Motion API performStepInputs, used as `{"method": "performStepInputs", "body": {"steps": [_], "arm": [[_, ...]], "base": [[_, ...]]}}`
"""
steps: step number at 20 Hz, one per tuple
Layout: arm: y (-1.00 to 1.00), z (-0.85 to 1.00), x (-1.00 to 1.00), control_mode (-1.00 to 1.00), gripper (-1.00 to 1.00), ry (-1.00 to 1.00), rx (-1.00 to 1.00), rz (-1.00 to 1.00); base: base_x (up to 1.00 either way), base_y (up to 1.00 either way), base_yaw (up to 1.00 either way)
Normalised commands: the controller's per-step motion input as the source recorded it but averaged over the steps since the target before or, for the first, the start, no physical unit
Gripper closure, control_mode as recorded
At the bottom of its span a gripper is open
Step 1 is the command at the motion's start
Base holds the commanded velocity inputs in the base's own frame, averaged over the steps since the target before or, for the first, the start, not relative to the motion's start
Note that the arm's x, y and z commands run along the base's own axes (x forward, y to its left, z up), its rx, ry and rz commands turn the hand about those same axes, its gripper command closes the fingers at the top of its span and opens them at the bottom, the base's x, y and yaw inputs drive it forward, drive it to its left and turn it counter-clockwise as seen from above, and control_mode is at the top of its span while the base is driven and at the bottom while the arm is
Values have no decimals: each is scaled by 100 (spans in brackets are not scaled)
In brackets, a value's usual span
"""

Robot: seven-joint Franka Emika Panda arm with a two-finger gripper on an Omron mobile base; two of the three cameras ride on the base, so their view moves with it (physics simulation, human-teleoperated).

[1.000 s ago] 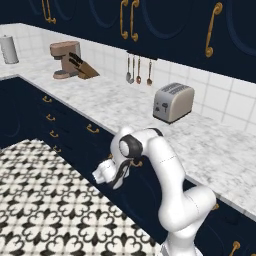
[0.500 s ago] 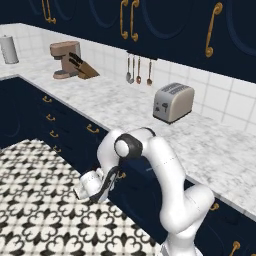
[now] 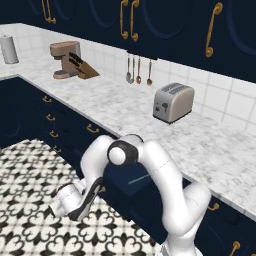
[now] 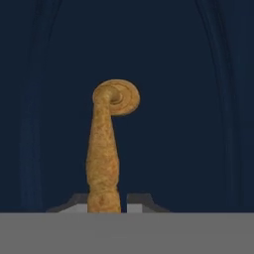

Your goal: Take a straw from the drawer in front and place it inside the glass cup on the dining counter.

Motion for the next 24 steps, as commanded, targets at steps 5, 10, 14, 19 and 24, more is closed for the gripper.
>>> {"method": "performStepInputs", "body": {"steps": [5, 10, 14, 19, 24], "arm": [[92, 21, -34, -100, -100, 16, 11, 5], [28, 55, -8, -100, -100, 35, 34, 0], [24, 70, 0, -100, -100, 44, 42, 0], [16, 62, -1, -100, -100, 49, 42, 0], [-34, 71, -2, -100, -100, 13, 19, 0]], "base": [[0, 0, 0], [0, 0, 0], [0, 0, 0], [0, 0, 0], [0, 0, 0]]}}
